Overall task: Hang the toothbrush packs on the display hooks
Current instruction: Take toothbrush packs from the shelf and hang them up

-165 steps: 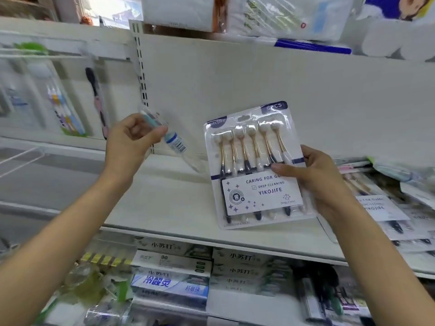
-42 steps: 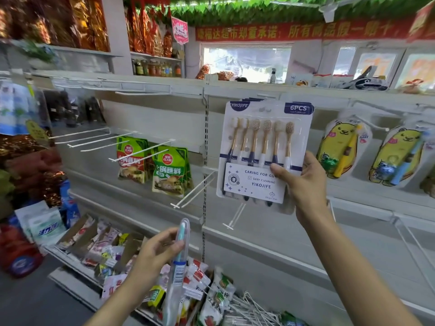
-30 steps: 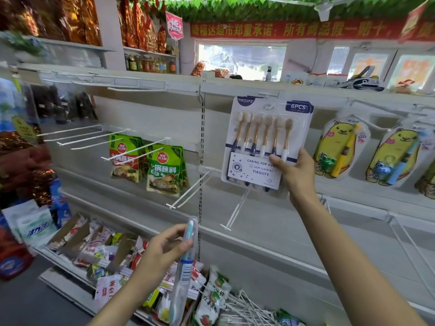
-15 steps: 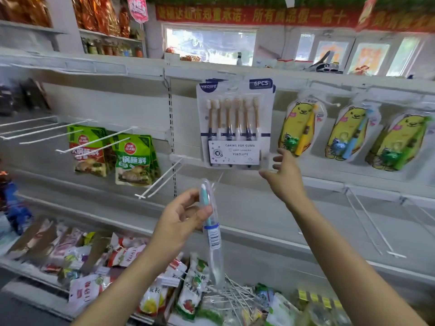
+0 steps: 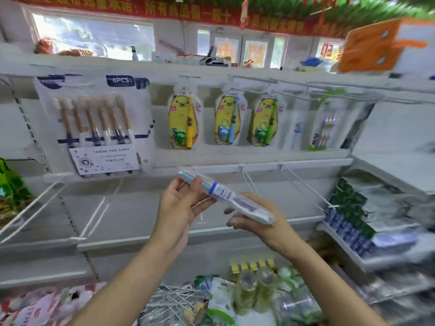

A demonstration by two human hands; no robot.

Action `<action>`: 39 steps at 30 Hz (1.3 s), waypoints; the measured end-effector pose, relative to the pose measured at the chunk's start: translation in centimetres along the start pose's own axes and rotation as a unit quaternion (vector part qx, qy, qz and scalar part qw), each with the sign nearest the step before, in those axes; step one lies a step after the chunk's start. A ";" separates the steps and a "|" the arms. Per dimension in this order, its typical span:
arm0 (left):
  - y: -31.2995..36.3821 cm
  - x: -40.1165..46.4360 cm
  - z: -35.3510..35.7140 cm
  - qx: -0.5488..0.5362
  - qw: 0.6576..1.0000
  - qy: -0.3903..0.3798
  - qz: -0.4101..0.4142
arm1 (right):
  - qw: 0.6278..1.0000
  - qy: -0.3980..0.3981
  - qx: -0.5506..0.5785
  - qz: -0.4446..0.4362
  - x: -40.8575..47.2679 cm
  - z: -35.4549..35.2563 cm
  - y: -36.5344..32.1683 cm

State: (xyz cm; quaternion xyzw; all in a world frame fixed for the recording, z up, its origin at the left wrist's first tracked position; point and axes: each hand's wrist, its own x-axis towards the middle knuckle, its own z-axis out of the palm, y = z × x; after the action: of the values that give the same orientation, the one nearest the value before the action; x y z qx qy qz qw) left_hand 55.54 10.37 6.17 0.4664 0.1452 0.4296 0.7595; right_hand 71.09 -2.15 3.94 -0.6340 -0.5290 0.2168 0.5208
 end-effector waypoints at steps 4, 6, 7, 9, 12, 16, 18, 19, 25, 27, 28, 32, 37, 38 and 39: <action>-3.4 0.9 4.5 -0.067 0.996 -0.011 -0.060 | 0.980 0.115 0.161 -0.015 -1.9 -4.6 0.7; -5.1 0.9 6.8 -0.062 0.995 -0.026 -0.078 | 0.967 0.167 0.190 -0.026 -2.2 -7.0 1.2; -6.0 0.9 7.8 -0.053 0.994 -0.035 -0.085 | 0.960 0.195 0.201 -0.026 -2.3 -8.2 1.4; -7.7 1.1 9.9 -0.028 0.993 -0.051 -0.105 | 0.943 0.245 0.224 -0.019 -2.4 -10.7 1.7; -10.1 1.5 12.6 0.021 0.985 -0.090 -0.149 | 0.946 0.254 0.198 -0.035 -2.3 -14.6 1.6; -13.1 2.1 16.3 0.124 0.972 -0.145 -0.137 | 0.958 0.215 0.176 -0.066 -1.5 -19.1 1.3; -14.2 2.6 18.4 0.170 0.967 -0.165 -0.096 | 0.960 0.205 0.176 -0.079 -1.2 -20.9 1.2; -14.6 2.8 19.5 0.185 0.965 -0.169 -0.076 | 0.959 0.202 0.178 -0.086 -1.1 -21.7 1.3; -16.6 4.1 24.8 0.196 0.966 -0.171 -0.013 | 0.962 0.207 0.145 -0.101 -0.2 -26.4 1.4; -17.0 4.5 25.8 0.194 0.967 -0.167 -0.005 | 0.961 0.207 0.149 -0.106 0.0 -27.7 1.5; -17.2 4.7 26.2 0.192 0.967 -0.166 -0.003 | 0.960 0.206 0.154 -0.108 0.1 -28.1 1.5; -17.9 5.0 27.2 0.190 0.968 -0.165 0.005 | 0.961 0.198 0.153 -0.119 0.4 -29.3 1.6; -18.0 5.4 27.5 0.187 0.968 -0.166 0.016 | 0.962 0.186 0.152 -0.131 1.1 -29.8 1.4; -18.0 5.5 27.5 0.186 0.968 -0.165 0.016 | 0.962 0.184 0.154 -0.131 1.3 -29.8 1.4; -17.9 5.6 27.5 0.186 0.968 -0.166 0.017 | 0.962 0.181 0.154 -0.131 1.5 -29.8 1.4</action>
State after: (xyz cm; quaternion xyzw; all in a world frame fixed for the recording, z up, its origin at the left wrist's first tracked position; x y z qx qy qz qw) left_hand 85.14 -4.77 6.66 0.6668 0.0868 0.3246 0.6652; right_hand 96.80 -13.52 13.97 -0.4998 -0.4641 0.1073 0.7234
